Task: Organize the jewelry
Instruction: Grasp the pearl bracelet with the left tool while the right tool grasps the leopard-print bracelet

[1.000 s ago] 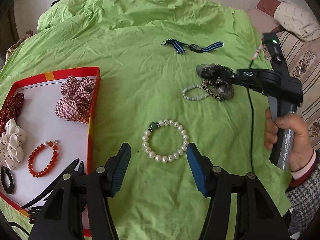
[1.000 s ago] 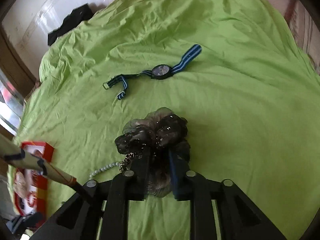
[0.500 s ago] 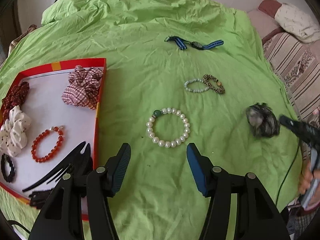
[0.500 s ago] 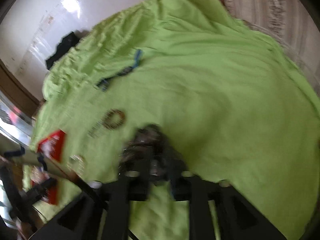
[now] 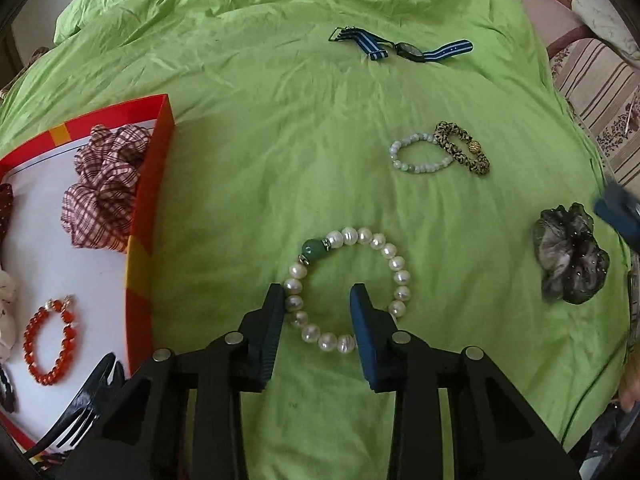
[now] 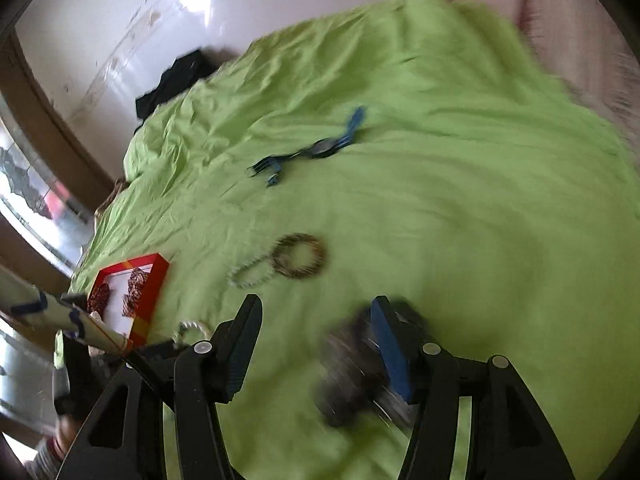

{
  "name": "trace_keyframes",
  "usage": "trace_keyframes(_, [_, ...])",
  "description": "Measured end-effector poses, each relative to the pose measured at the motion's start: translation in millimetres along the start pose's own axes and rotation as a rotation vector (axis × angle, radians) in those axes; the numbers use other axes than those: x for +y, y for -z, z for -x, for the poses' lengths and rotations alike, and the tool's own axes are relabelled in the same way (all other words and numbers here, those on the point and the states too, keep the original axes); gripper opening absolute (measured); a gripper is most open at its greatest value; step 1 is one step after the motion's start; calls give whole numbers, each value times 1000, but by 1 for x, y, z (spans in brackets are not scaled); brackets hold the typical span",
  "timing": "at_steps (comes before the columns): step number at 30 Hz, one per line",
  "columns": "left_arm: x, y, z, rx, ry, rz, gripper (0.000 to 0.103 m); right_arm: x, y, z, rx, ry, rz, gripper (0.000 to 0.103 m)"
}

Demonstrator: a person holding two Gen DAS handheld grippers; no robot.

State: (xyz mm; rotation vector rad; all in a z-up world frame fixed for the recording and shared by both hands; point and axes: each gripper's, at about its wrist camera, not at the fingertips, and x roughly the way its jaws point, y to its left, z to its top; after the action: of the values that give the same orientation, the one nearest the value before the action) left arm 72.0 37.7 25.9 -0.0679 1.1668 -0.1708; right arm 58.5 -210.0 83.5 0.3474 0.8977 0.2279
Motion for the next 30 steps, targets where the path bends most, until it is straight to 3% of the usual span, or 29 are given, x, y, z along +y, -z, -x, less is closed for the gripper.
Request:
trace_keyframes(4, [7, -5, -3, -5, 38, 36, 33, 9, -30, -72, 94, 60, -2, 61])
trace_keyframes(9, [9, -7, -7, -13, 66, 50, 36, 6, -33, -122, 165, 137, 13, 61])
trace_keyframes(11, [4, -6, -7, -27, 53, 27, 36, 6, -31, -129, 159, 153, 19, 43])
trace_keyframes(12, [2, -6, -7, -34, 42, 18, 30, 7, -29, -131, 159, 155, 27, 19])
trace_keyframes(13, [0, -5, -6, -47, 24, 5, 10, 7, -29, -131, 164, 140, 26, 13])
trace_keyframes(18, [2, -4, 15, -73, 82, 46, 9, 7, -28, -92, 94, 93, 4, 13])
trace_keyframes(26, [-12, 7, 92, -153, 204, 40, 9, 26, -11, -13, 9, 72, 29, 13])
trace_keyframes(30, [-2, 16, 131, -180, 244, 61, 9, 41, 2, 13, -5, 60, 50, 13])
